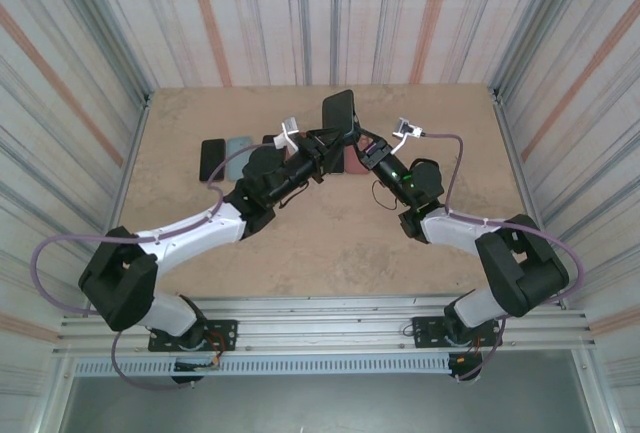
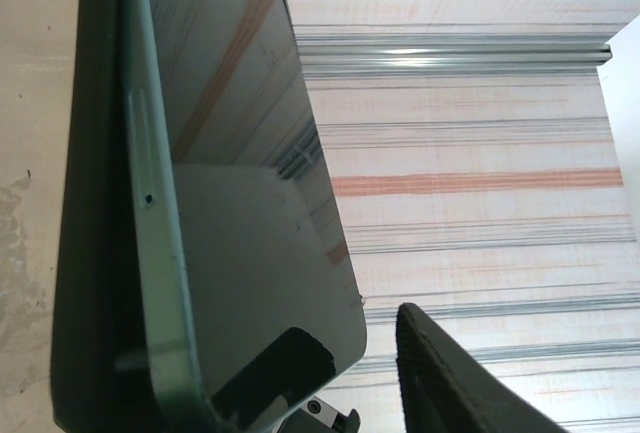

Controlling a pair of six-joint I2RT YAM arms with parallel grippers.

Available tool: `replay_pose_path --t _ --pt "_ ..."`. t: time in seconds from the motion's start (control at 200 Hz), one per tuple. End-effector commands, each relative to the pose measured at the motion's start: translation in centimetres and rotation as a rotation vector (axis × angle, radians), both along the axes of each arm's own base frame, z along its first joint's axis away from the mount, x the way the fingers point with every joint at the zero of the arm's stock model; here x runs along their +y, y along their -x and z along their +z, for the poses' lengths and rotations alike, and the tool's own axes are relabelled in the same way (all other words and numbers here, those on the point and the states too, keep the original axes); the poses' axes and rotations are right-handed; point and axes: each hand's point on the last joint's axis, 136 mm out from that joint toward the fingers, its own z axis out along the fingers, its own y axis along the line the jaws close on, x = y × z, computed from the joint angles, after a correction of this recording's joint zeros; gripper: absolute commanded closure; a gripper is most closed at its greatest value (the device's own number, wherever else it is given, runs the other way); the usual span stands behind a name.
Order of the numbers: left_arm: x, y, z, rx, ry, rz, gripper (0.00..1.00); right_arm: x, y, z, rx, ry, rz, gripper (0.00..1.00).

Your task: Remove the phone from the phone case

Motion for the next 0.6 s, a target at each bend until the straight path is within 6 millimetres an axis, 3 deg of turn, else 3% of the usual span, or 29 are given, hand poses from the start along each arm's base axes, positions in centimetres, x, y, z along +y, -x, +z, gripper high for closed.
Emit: replay_pose_path --t 0.0,0.591 --pt "0.4 -0.2 1.9 -0.047 0.053 0.041 0.63 -0.3 2.2 3.7 -0.161 -0.023 0.002 1.0" --pt "0.5 0.3 4.3 -0.112 0.083 0.044 0.92 -0.1 2.2 3.2 -0.159 -0.01 -0.011 1.0"
